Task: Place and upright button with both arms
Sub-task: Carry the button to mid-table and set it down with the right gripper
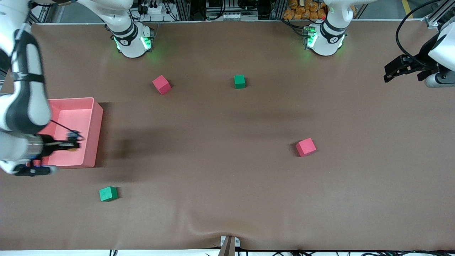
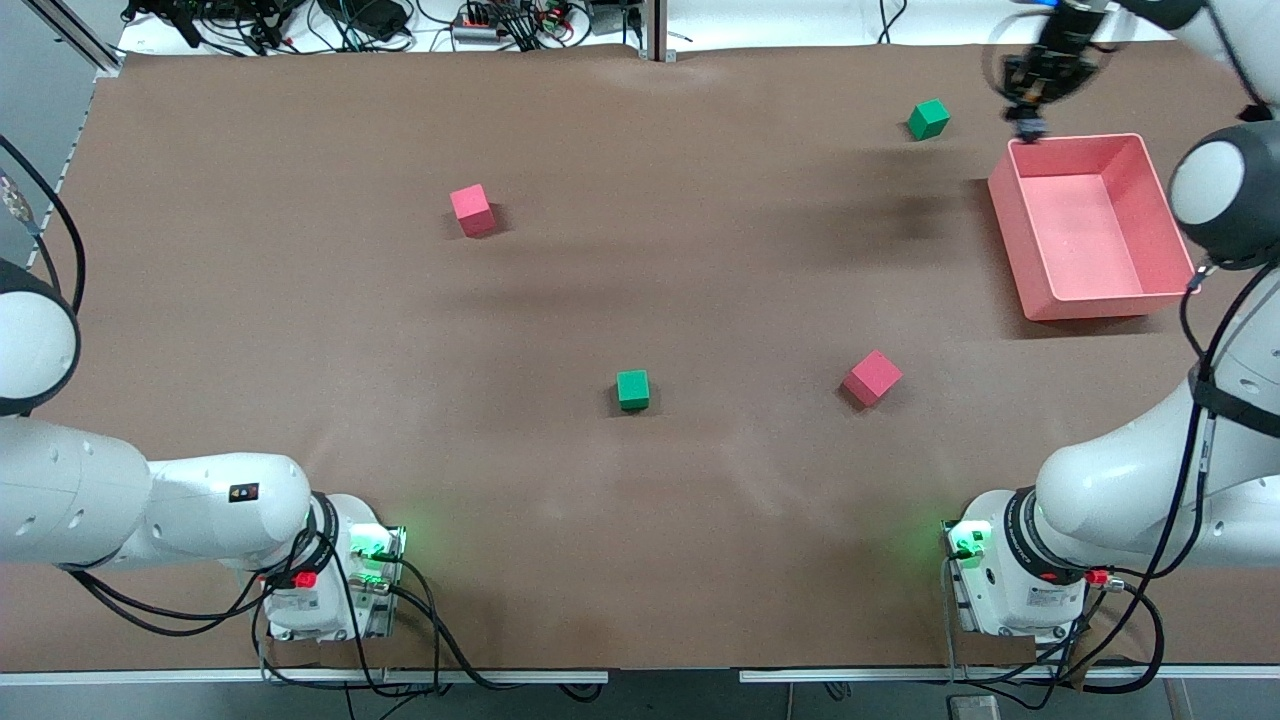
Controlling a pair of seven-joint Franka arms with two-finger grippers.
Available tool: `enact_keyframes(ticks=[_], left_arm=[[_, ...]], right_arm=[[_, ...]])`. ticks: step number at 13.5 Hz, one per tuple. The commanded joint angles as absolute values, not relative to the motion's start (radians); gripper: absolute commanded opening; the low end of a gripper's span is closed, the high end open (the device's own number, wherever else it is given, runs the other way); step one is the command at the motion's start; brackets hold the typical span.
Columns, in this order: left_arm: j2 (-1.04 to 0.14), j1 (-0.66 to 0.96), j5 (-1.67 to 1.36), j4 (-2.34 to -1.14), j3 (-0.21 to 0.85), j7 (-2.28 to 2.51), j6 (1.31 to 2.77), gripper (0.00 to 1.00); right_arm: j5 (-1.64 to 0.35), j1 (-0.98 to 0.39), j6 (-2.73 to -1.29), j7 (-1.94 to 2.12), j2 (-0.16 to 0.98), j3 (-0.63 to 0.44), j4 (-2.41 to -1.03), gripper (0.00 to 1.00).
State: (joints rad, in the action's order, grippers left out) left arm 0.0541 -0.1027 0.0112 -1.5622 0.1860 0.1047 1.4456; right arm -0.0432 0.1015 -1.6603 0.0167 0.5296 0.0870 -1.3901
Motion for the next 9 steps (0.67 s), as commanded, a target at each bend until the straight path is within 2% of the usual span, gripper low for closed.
enact_keyframes(ticks=[1, 5, 9], left_arm=[[0.046, -0.107, 0.017, -1.557, 0.189, 0.086, 1.437, 1.0], [0.035, -0.109, 0.017, -1.565, 0.187, 0.087, 1.44, 1.0], [0.028, -0.107, 0.018, -1.607, 0.187, 0.107, 1.469, 1.0]], right_arm=[[-0.151, -0.032, -1.66, -0.159, 0.548, 0.072, -1.352, 0.0], [-0.161, -0.282, -1.756, -0.466, 0.662, 0.074, -1.247, 0.0], [-0.158, -0.493, -2.052, -0.596, 0.788, 0.071, -1.246, 0.0]])
